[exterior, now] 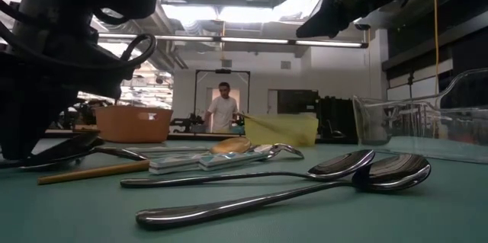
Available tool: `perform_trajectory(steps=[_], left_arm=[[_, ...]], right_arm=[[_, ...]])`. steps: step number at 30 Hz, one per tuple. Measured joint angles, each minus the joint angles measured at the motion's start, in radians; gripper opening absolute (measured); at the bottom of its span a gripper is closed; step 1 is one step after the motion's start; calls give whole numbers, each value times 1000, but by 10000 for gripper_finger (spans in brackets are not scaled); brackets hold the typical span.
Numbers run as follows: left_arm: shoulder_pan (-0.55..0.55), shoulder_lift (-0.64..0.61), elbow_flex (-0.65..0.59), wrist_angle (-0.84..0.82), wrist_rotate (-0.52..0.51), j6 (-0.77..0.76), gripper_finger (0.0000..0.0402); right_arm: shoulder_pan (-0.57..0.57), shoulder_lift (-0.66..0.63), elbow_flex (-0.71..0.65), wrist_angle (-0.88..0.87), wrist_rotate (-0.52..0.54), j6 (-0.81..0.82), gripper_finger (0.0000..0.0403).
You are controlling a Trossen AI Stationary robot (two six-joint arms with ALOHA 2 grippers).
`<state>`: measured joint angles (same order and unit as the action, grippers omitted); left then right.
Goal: Sort silverware by color (type)
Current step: Put the black spoon into the orange bin
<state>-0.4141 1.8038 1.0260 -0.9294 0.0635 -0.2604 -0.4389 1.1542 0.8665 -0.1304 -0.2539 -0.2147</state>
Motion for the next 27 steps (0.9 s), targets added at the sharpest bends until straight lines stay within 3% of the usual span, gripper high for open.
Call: perform_trajectory(steps=[17, 27], left_arm=[[51, 5, 110, -37, -18, 42, 5], [129, 3, 189, -58, -62, 161, 4]], right_arm=[[0, 0, 0, 0, 0, 0, 97], [0, 0, 0, 0, 0, 0, 97]])
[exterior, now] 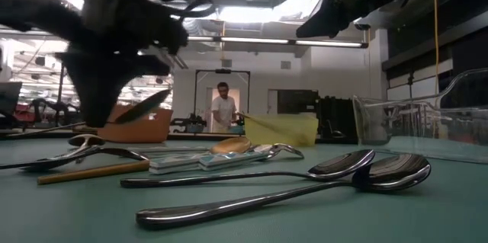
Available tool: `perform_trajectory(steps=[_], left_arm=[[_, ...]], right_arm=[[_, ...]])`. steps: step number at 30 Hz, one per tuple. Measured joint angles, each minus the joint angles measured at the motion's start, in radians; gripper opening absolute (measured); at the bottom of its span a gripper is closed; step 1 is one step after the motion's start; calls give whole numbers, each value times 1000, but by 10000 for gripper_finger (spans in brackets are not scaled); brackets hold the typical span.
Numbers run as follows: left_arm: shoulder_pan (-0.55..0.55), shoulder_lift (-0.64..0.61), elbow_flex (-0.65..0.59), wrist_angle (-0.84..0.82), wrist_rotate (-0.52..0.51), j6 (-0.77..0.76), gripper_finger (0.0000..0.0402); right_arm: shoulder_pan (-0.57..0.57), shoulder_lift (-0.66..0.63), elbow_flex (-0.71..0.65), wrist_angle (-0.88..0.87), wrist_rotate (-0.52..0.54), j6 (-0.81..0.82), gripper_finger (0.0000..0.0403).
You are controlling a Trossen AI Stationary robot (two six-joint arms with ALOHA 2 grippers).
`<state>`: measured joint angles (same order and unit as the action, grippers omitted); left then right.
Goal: Sort silverware by color (type)
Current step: Put the black spoon into the orange bin
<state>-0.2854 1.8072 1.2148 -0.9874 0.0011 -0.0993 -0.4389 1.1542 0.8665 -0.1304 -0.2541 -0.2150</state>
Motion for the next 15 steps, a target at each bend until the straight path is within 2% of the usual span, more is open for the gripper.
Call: perform_trajectory(steps=[15], left_arm=[[220, -2, 153, -84, -177, 299, 4]], right_arm=[[0, 0, 0, 0, 0, 0, 97]])
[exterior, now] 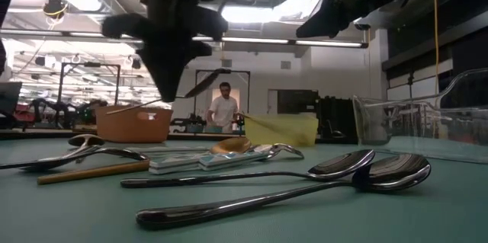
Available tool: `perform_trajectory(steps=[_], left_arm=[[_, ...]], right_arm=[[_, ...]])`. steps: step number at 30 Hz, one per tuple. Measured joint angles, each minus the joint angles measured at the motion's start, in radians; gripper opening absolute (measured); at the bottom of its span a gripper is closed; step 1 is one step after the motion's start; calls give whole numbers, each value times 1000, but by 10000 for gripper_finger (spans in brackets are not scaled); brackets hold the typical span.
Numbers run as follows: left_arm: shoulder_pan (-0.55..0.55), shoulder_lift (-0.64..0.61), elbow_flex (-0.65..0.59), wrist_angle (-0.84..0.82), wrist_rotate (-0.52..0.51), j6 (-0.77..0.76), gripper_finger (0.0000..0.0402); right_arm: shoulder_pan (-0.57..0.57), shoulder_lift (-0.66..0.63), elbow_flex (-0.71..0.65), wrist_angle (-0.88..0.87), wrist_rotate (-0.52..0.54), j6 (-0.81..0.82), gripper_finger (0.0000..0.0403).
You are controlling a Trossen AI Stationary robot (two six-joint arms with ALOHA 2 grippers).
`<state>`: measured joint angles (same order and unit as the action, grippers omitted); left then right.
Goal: Sort silverware by color (type)
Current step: Put the black spoon into the orange bin
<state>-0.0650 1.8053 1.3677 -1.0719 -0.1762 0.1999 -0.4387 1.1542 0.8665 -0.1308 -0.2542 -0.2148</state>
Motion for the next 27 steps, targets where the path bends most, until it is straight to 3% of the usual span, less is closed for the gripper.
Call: perform_trajectory(steps=[11, 27], left_arm=[[185, 0, 24, -51, -97, 147, 4], [390, -8, 24, -179, -208, 232, 4]], right_arm=[[0, 0, 0, 0, 0, 0, 97], [0, 0, 0, -1, 0, 0, 97]])
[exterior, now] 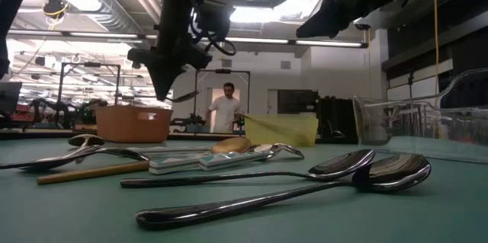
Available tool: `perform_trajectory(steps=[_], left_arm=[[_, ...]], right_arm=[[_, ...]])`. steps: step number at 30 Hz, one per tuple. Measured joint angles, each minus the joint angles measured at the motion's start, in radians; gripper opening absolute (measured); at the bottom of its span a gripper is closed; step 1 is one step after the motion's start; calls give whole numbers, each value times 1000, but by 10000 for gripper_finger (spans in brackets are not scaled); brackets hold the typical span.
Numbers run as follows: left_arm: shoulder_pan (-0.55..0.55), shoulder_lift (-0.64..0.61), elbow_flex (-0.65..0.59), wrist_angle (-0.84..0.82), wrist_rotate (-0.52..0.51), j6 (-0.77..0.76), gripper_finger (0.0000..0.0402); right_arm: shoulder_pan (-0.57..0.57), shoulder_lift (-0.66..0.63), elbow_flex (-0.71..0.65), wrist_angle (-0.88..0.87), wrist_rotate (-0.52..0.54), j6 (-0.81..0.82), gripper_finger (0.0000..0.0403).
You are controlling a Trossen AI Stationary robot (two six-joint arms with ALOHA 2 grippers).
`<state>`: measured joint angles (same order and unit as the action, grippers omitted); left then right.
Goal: Sort silverware by color (type)
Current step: Put the black spoon into the orange bin
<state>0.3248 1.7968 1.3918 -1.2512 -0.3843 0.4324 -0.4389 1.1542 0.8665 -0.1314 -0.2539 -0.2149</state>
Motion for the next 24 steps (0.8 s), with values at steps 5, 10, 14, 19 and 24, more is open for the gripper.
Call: perform_trajectory(steps=[5, 10, 14, 19, 24], left_arm=[[64, -27, 0, -5, -4, 25, 4], [130, -78, 0, -9, -49, 33, 4], [183, -120, 0, -12, -77, 51, 4], [238, -137, 0, -16, -106, 75, 4], [294, -138, 0, -16, -122, 87, 4]], right_arm=[[0, 0, 0, -1, 0, 0, 97], [0, 0, 0, -4, 0, 0, 97], [0, 0, 0, -5, 0, 0, 97], [0, 0, 0, -6, 0, 0, 97], [0, 0, 0, -6, 0, 0, 97]])
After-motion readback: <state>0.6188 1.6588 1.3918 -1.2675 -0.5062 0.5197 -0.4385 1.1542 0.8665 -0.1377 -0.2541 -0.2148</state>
